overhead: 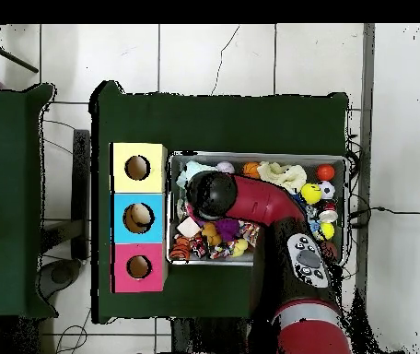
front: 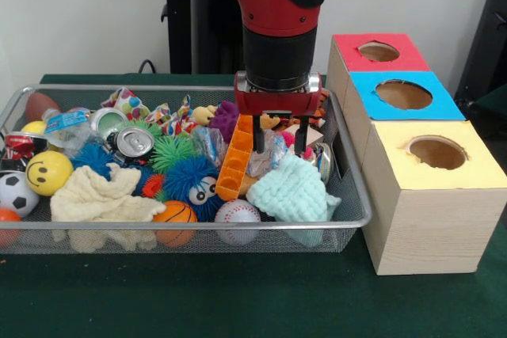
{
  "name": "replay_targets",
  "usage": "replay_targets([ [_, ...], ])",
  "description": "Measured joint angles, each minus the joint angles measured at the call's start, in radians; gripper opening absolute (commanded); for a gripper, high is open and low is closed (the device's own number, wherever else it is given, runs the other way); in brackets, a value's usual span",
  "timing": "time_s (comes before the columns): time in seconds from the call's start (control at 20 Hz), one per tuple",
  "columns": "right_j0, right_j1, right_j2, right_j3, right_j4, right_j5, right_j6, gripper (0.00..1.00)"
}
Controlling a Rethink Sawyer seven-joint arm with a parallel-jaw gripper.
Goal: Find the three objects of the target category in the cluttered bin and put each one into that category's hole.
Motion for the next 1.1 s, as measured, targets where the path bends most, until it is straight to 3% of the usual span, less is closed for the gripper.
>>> replay_targets([
  [0.5, -0.033, 0.002, 0.000, 0.000, 0.000, 0.000, 0.000, 1.00],
  [1.1, -0.023, 0.002, 0.000, 0.001, 0.000, -0.008, 0.000, 1.00],
])
